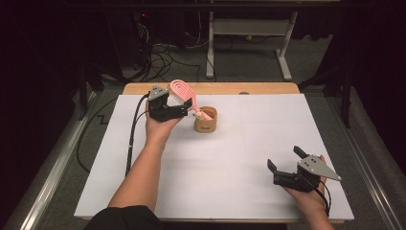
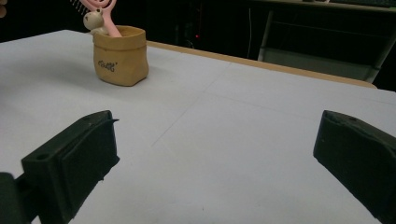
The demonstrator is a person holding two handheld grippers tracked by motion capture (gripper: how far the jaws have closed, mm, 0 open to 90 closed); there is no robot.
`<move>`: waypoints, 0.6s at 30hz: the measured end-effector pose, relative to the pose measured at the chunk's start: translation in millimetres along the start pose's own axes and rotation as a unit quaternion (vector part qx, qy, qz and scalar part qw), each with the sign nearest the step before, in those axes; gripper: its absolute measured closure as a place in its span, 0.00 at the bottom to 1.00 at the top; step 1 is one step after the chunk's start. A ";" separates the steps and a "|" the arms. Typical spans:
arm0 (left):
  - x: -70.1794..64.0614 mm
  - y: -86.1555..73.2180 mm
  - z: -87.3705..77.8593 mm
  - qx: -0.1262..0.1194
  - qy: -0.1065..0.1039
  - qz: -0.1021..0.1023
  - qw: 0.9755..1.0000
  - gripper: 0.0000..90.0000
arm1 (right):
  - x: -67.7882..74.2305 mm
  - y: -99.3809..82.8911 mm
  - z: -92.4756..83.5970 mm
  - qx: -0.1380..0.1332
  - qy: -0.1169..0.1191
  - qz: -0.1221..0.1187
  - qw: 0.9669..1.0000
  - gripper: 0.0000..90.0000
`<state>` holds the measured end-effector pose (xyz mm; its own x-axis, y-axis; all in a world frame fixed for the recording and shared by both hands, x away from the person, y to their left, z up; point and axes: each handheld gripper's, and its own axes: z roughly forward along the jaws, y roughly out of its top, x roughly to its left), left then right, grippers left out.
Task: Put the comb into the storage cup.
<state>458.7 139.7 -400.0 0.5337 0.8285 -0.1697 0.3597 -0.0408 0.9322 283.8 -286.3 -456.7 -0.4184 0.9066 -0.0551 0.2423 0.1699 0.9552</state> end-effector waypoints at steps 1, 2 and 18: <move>-0.1 -1.0 -2.8 0.000 -0.002 0.003 1.000 0.00 | 0.0 0.1 -0.1 0.000 0.000 -0.001 1.000 0.00; 0.5 -2.2 -5.0 -0.001 -0.002 0.002 1.000 0.00 | 0.1 0.2 0.0 0.000 0.000 -0.002 1.000 0.00; 6.1 -56.3 -30.0 0.022 -0.018 0.001 1.000 0.00 | 2.4 -0.3 0.5 0.004 -0.001 -0.005 1.000 0.00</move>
<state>418.7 163.8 -444.0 0.5610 0.8082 -0.1795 0.3917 -0.0682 0.9175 283.1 -284.0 -457.3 -0.4199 0.9052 -0.0656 0.2447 0.1826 0.9522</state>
